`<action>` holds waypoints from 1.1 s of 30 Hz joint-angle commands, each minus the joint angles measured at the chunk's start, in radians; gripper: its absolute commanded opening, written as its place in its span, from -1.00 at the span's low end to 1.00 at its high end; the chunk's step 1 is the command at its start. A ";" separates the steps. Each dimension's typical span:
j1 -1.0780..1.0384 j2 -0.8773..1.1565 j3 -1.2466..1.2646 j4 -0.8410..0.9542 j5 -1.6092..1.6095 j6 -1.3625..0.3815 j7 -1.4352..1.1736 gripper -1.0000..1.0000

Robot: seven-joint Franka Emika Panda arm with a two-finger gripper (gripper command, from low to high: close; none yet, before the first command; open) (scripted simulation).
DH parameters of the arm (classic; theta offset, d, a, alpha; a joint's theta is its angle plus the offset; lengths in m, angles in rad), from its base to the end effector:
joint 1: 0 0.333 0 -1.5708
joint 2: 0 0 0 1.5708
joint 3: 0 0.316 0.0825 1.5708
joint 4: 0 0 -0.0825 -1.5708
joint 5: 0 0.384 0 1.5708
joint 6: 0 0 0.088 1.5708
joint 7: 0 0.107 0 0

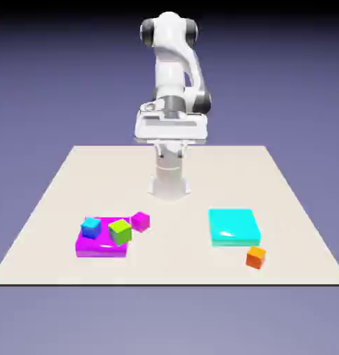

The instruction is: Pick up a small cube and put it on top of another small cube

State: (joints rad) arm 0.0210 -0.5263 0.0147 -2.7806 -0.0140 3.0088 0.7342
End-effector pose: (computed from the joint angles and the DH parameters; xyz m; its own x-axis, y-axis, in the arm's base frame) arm 0.3996 0.0154 0.4514 0.5686 -0.6370 0.5205 -0.4559 -0.7707 -0.4452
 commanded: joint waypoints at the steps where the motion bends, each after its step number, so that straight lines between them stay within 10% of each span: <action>1: 0.007 0.036 0.012 0.024 -0.012 -0.023 -0.006 0.00; 27: 0.202 0.979 0.329 0.659 -0.314 -0.630 -0.152 0.00; 33: 0.245 1.132 0.266 0.674 -0.396 -0.508 -0.101 0.00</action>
State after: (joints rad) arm 0.2658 0.6056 0.2808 -2.1067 -0.4097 2.5008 0.6330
